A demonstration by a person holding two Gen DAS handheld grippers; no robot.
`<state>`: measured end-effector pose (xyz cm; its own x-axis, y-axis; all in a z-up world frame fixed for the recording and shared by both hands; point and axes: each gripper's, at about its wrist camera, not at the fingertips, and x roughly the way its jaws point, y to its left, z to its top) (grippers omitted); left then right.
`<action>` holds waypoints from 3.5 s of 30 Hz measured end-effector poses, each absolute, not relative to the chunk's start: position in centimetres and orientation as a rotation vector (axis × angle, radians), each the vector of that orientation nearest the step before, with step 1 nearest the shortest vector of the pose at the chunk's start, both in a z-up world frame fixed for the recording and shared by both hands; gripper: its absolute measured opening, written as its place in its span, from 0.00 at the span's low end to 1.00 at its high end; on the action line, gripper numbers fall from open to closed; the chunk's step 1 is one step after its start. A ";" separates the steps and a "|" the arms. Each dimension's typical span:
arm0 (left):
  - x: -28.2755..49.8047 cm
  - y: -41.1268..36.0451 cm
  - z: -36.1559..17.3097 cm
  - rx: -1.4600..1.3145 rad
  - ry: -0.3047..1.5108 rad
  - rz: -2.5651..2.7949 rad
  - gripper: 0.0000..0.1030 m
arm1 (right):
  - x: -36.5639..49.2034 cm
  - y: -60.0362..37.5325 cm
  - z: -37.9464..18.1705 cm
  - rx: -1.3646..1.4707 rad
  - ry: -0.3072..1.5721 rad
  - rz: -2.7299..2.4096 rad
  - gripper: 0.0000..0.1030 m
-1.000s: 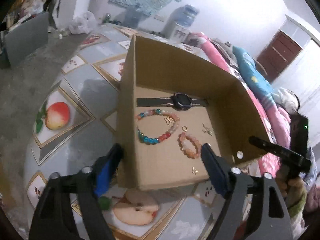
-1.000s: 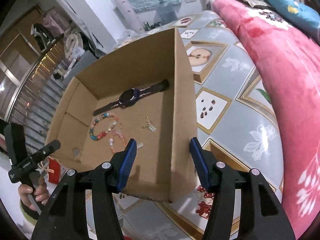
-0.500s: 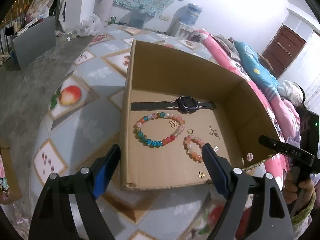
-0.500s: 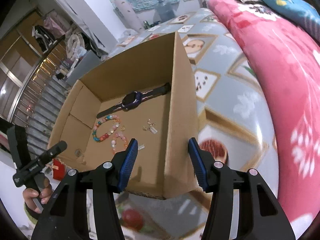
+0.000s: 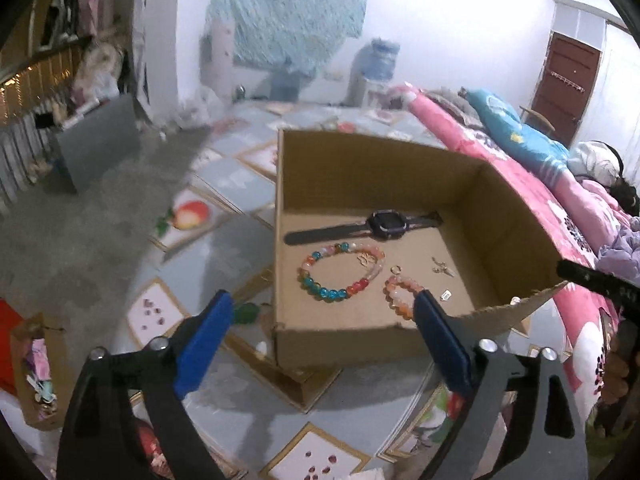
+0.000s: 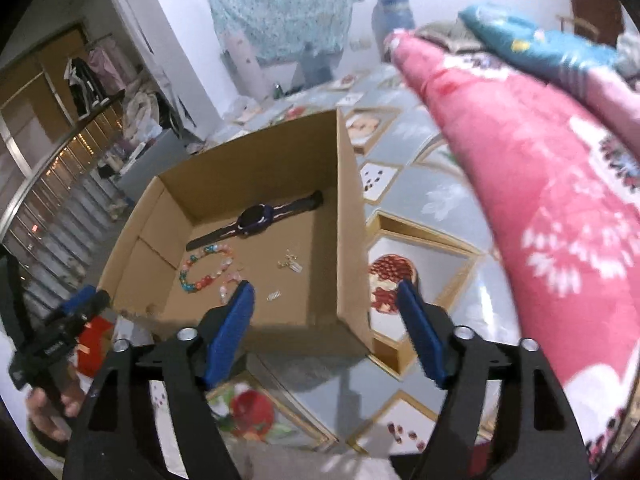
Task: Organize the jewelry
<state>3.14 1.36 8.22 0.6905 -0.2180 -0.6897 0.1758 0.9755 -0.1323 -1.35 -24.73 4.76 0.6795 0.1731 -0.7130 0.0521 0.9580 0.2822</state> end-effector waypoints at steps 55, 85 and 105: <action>1.5 -4.5 5.6 0.078 0.954 -0.036 0.94 | -2.8 -17.0 2.2 0.095 0.915 -0.079 0.92; 2.0 -4.2 5.1 0.075 0.969 -0.027 0.94 | -2.4 -17.1 1.9 0.091 0.931 -0.082 0.92; 1.9 -4.1 5.0 0.074 0.972 -0.024 0.94 | -2.3 -17.2 1.9 0.090 0.935 -0.083 0.92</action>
